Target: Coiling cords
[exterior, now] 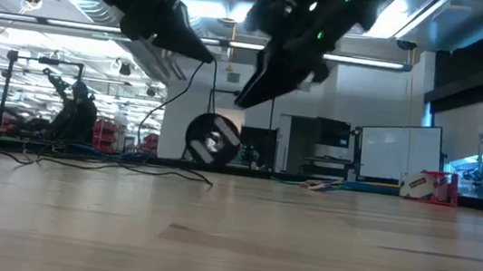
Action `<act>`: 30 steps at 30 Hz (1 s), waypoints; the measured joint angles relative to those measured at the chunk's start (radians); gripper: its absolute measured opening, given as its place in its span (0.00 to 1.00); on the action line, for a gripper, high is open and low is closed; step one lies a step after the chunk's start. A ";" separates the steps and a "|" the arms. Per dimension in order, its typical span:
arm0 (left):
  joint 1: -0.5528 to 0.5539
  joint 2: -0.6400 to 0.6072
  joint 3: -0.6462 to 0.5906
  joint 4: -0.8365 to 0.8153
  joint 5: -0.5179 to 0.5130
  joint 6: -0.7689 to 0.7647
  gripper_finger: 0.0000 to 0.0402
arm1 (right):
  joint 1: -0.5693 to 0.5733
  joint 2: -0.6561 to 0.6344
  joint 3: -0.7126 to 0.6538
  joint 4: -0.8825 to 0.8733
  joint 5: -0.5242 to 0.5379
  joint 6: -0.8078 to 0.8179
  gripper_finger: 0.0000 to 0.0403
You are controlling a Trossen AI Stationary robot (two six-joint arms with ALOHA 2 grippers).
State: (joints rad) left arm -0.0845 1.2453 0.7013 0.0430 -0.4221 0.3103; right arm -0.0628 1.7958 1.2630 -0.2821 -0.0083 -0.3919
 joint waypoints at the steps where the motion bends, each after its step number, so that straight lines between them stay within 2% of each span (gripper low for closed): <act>1: 0.000 0.000 0.000 -0.003 0.000 -0.007 0.01 | 0.000 -0.016 0.017 -0.053 0.008 0.005 0.37; 7: 0.000 0.000 0.000 -0.006 0.000 -0.015 0.01 | -0.003 -0.084 0.053 -0.258 0.024 0.073 0.51; 13: 0.000 0.000 0.000 -0.008 0.000 -0.032 0.01 | -0.003 -0.083 -0.029 -0.221 -0.048 0.099 0.55; 17: 0.000 0.000 0.000 -0.008 0.000 -0.031 0.01 | -0.003 -0.081 -0.169 -0.017 -0.056 0.124 0.55; 24: 0.000 0.000 0.000 -0.005 0.000 -0.035 0.01 | -0.002 -0.080 -0.455 0.620 -0.055 0.229 0.55; 27: 0.000 0.000 0.000 0.001 0.000 -0.014 0.01 | -0.002 -0.080 -0.533 0.852 -0.021 0.288 0.55; 30: -0.001 0.000 0.000 -0.005 0.000 -0.048 0.01 | -0.003 -0.080 -0.576 0.982 0.022 0.305 0.55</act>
State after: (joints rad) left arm -0.0856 1.2453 0.7010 0.0376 -0.4221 0.2623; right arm -0.0658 1.7157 0.6868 0.6999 0.0139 -0.0868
